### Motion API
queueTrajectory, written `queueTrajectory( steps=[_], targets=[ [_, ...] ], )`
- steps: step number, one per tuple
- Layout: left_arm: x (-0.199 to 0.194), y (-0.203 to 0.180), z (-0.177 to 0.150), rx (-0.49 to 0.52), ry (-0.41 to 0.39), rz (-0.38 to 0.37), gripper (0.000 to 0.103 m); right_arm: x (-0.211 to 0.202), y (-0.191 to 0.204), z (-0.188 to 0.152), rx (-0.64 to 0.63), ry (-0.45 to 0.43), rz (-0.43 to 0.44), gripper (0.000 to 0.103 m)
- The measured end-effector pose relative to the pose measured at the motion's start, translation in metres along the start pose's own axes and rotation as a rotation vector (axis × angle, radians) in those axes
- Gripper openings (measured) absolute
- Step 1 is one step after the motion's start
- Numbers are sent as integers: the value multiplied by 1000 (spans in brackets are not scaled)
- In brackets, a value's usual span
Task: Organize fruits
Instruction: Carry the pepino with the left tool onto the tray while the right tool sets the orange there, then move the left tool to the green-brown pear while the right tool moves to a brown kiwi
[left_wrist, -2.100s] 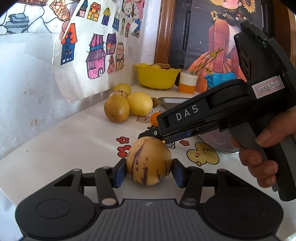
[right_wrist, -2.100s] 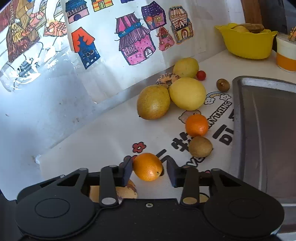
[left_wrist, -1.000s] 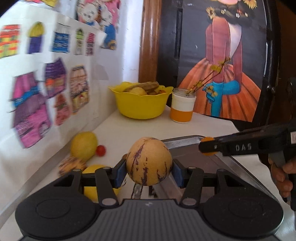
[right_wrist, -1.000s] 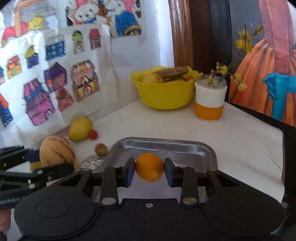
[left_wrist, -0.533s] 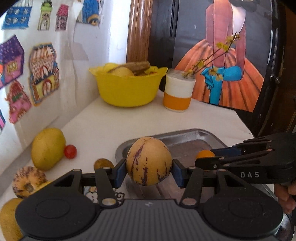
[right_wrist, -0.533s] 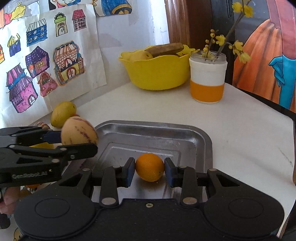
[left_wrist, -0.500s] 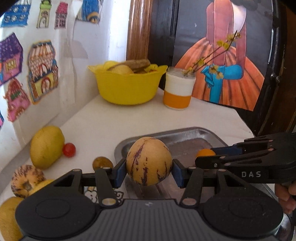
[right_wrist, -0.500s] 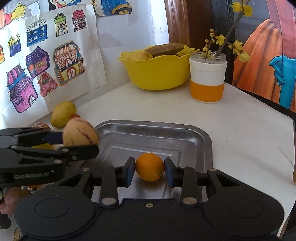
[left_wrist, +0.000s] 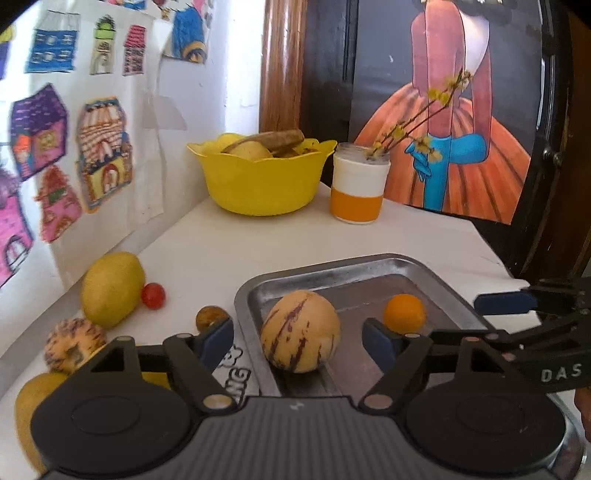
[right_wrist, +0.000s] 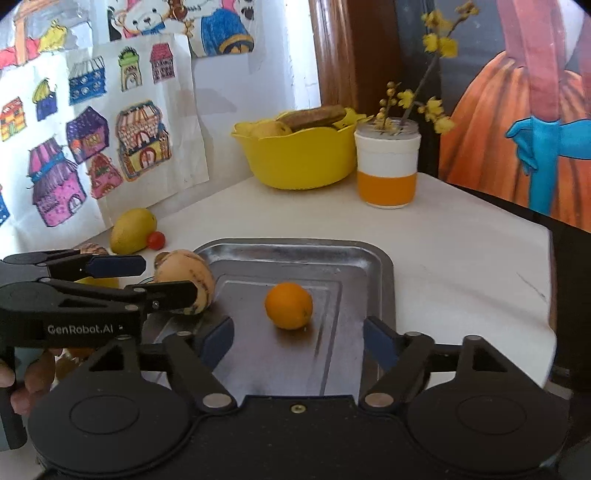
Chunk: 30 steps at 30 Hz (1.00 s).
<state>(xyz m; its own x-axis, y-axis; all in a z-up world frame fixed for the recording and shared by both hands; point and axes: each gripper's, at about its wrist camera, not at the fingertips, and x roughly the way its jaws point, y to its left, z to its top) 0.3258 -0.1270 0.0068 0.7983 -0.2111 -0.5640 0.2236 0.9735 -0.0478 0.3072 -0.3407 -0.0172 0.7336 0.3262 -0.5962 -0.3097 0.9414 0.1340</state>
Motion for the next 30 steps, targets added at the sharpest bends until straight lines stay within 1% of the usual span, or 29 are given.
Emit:
queueTrajectory(
  steps=[1,3,6,8,11,19,24,30],
  targets=[
    [-6,0,-1,-8,-7,-2,85,-7,2,-3,4,-6,-5,87],
    [-21,3,-4,-29,-26,-2,93,-20,7,-8,9,-18,-12,94],
    [-46,7,-8,-45,-63,11,102,-43,18,-15,10,-47,-15,101],
    [-61,11,-11,-48,-80,23,102,-57,26,-18,9,-64,-15,102],
    [-82,20,-20,-59,-77,38,102,-76,42,-26,4,-82,-17,102],
    [-135,48,-53,-94,-69,86,102,-107,86,-50,5,-71,26,102],
    [-158,72,-77,-126,-47,126,102,-114,114,-64,8,-55,62,102],
    [-171,101,-99,-157,2,177,102,-105,150,-77,-16,-5,106,102]
  ],
)
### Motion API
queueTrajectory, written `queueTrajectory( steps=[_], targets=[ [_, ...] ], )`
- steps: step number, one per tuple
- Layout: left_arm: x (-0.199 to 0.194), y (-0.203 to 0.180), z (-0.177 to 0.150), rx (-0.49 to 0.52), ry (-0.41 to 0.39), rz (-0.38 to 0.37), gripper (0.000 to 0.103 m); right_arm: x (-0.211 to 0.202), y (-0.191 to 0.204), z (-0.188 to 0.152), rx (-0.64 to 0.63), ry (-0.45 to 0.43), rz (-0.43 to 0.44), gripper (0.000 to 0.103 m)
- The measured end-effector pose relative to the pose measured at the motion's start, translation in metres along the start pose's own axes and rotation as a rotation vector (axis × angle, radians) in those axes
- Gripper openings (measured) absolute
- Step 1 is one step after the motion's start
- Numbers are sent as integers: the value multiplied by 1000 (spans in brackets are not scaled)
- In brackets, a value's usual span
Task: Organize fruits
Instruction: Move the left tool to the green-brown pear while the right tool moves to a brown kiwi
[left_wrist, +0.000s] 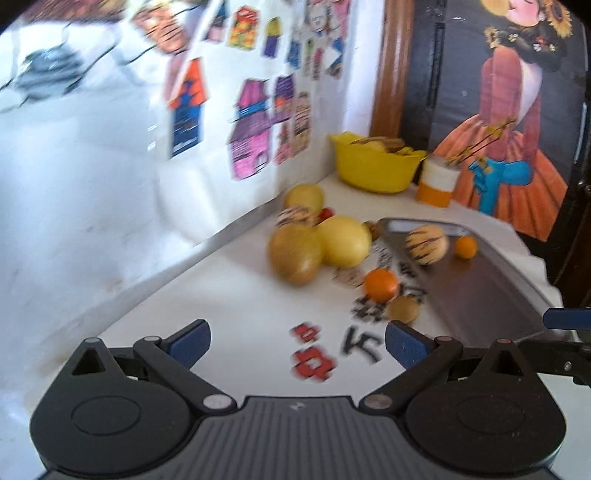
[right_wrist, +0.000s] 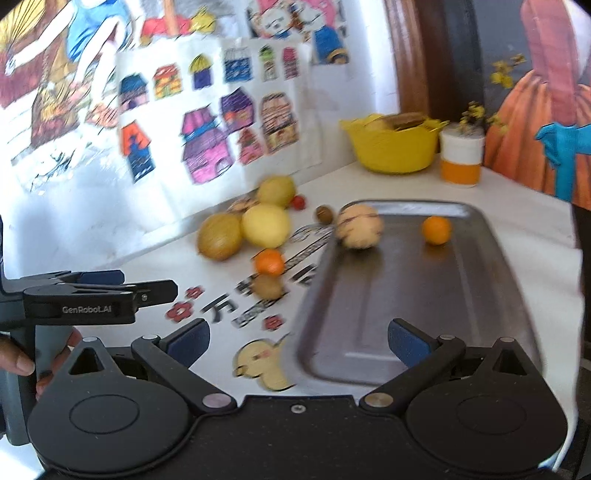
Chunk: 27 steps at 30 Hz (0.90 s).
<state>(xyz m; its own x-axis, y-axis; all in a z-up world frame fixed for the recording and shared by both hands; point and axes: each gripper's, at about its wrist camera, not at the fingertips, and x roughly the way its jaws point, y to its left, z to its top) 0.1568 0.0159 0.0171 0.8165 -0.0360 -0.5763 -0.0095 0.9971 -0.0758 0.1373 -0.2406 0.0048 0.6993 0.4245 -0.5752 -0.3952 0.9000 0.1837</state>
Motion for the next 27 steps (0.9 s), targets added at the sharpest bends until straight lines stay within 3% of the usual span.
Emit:
queueTrajectory(
  steps=[9,23,27],
  targets=[
    [2,20,-3,37,2,21,102,32,28,-4,-15,73,35,102],
    [50,11,26,64,22,-38,102,76,33,10,-98,77,29,102],
    [67,5,35,67,24,-45,102,85,29,14,-114,69,12,96]
  ],
)
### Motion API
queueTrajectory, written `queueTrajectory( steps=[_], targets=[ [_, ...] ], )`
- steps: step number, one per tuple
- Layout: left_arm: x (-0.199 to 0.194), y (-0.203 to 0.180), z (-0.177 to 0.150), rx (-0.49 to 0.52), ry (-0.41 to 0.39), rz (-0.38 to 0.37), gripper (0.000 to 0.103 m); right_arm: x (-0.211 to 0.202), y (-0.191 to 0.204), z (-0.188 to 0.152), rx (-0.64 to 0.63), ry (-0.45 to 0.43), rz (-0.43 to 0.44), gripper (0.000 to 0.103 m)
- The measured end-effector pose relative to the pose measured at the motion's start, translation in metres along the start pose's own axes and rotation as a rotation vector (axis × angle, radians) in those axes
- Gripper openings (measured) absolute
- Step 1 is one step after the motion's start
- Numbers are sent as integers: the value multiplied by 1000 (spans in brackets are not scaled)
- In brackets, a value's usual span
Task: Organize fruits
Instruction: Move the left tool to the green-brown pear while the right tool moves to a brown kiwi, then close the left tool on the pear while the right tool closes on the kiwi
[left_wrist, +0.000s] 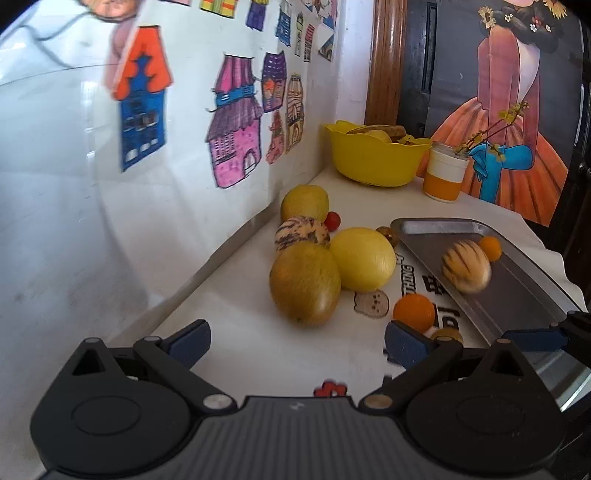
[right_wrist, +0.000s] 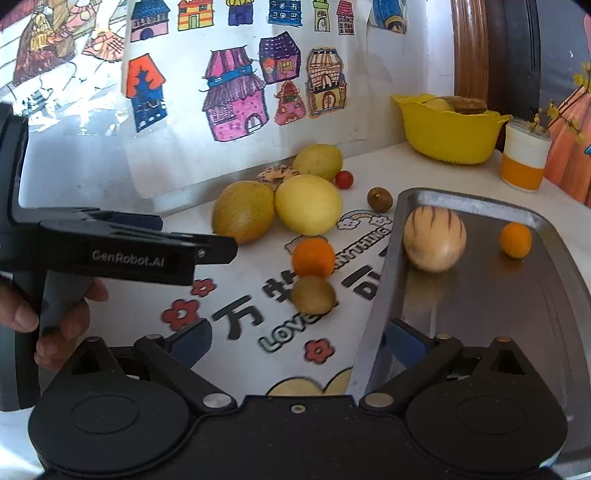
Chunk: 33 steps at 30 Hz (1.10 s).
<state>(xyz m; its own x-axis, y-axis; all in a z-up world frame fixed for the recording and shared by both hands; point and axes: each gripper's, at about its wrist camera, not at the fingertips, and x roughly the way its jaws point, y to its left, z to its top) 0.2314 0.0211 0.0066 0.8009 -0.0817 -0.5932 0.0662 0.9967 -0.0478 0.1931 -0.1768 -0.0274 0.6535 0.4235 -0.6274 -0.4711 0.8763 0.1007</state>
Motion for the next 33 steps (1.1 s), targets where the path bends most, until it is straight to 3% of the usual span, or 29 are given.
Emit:
queueTrajectory(
  steps=[7,14,19,22,24,33],
  targets=[
    [23,-6,13,2,-5,-19,102,8,-8,6,-26,-27,-29,84],
    [35,-4,13,-13,4,-27,86,12,-1,10,-103,-45,-12,74],
    [41,-2,15,-36,12,-31,82,20,1,12,-118,-25,-11,50],
    [44,-1,16,-50,14,-27,71,23,2,9,-125,-13,-13,44],
    [45,0,16,-55,19,-26,59,23,1,9,-120,-14,-1,34],
    [30,-3,9,-65,31,-24,55,13,0,2,-91,-17,22,32]
  ],
)
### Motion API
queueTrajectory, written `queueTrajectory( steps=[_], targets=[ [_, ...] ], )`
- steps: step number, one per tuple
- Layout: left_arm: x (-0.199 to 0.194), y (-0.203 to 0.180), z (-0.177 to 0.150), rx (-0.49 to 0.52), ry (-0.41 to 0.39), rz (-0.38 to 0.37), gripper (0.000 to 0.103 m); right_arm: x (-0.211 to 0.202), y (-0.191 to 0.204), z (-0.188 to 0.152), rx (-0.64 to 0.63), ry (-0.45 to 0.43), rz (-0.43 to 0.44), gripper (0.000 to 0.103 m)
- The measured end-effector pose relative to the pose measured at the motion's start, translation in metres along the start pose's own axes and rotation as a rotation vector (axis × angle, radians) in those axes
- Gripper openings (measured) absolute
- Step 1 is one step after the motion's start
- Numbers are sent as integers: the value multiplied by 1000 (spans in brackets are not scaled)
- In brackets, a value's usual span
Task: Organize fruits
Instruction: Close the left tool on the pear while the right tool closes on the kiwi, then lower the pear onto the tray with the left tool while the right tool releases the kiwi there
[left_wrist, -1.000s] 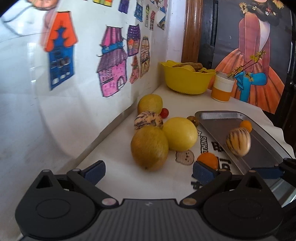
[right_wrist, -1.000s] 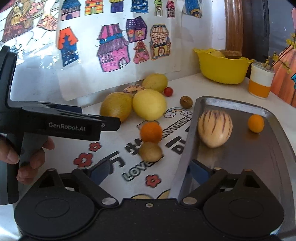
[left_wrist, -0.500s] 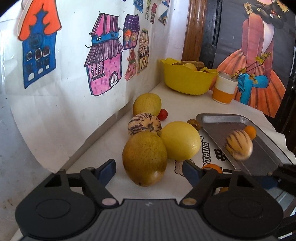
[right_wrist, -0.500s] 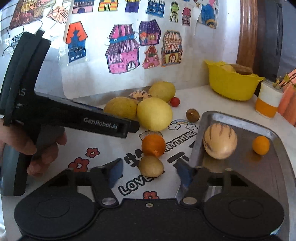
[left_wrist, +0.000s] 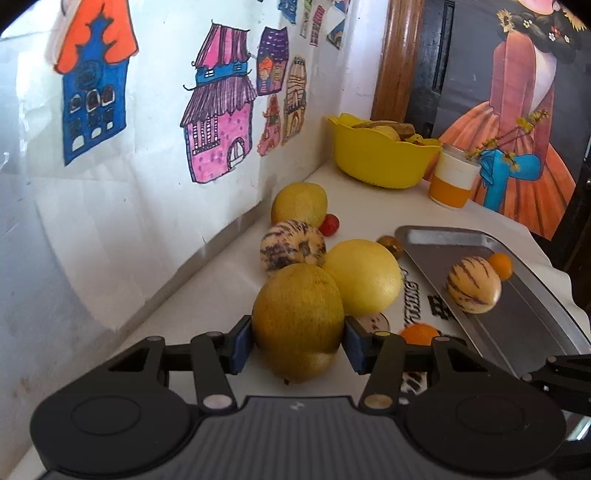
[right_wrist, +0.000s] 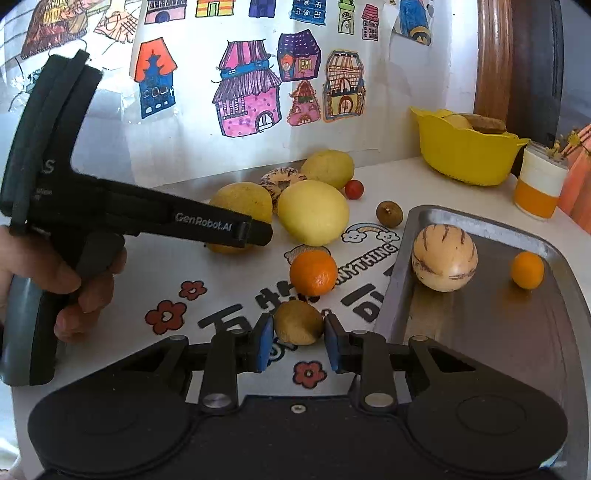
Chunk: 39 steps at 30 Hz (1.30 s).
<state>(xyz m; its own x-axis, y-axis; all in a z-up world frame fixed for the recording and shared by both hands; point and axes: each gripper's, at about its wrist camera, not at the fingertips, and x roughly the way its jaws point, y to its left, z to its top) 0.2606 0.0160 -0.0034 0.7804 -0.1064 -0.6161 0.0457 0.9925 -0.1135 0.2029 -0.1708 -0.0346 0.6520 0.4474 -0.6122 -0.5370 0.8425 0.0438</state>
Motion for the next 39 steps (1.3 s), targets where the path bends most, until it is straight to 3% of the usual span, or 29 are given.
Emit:
queueTrajectory(
  steps=[11,20,29,39],
  targets=[
    [-34,-26,-23,11,22,-65,55,-45,-9,-18,98,-53,4,32],
    [-41,-72,-16,43,4,-149,55,-82,-48,-31,187,-114,-91,32],
    [-20,-119,-10,110,24,-237,55,-82,-113,-35,263,-120,-190,32],
    [19,-144,-5,158,56,-252,55,-44,-164,-12,162,-75,-241,32]
  ],
)
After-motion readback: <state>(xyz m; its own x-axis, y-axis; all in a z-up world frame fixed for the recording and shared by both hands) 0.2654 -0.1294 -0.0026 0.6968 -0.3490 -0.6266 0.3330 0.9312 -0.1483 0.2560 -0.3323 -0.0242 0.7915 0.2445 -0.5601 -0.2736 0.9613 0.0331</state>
